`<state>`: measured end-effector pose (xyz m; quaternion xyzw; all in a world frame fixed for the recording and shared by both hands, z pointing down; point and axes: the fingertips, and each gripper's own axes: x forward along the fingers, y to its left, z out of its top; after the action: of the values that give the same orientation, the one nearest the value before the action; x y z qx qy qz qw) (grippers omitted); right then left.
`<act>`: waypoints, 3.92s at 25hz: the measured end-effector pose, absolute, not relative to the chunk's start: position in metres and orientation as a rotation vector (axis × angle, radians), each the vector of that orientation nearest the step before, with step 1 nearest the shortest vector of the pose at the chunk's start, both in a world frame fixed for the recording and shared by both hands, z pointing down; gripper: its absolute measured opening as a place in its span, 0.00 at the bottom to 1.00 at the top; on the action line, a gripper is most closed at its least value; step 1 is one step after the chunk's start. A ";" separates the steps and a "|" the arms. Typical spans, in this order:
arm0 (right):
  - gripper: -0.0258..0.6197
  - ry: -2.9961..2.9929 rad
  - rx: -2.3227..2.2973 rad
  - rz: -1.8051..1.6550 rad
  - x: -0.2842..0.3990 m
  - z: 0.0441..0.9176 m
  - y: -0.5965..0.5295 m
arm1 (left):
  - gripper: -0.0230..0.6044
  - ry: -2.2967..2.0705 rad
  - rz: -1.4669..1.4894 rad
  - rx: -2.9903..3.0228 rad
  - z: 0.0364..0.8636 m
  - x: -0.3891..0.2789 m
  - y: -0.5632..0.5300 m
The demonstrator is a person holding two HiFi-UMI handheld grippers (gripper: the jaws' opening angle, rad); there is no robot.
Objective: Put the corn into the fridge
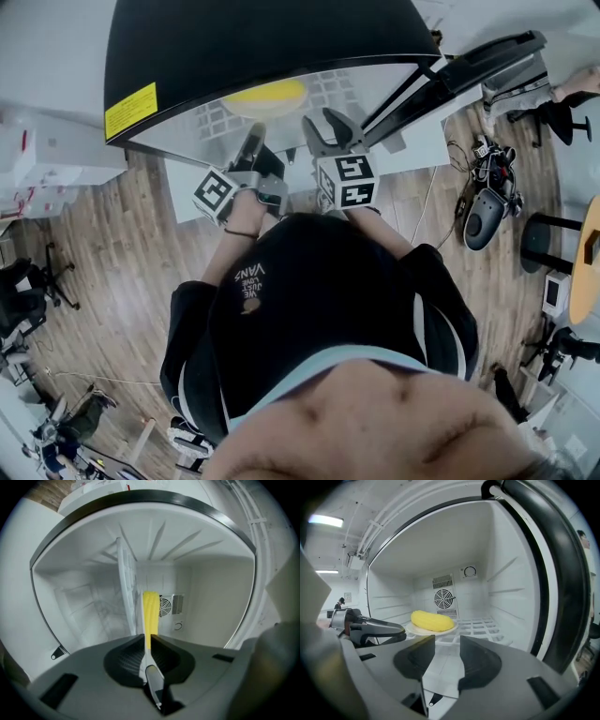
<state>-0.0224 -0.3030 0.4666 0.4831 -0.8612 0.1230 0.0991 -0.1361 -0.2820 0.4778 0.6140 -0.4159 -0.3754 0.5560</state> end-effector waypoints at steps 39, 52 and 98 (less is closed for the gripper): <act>0.07 -2.508 1.586 0.307 -0.028 0.455 -0.227 | 0.08 -0.889 -0.709 1.826 0.445 -0.147 -0.225; 0.06 -2.557 1.518 0.295 -0.020 0.448 -0.207 | 0.08 -0.971 -0.692 1.831 0.446 -0.138 -0.201; 0.06 -2.621 1.313 0.322 -0.003 0.466 -0.124 | 0.08 -1.273 -0.509 1.985 0.464 -0.117 -0.097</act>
<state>-0.0027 -0.1243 0.4664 0.4430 -0.8847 0.1086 0.0960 -0.1174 -0.0970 0.4640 0.7688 -0.4929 -0.1972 0.3564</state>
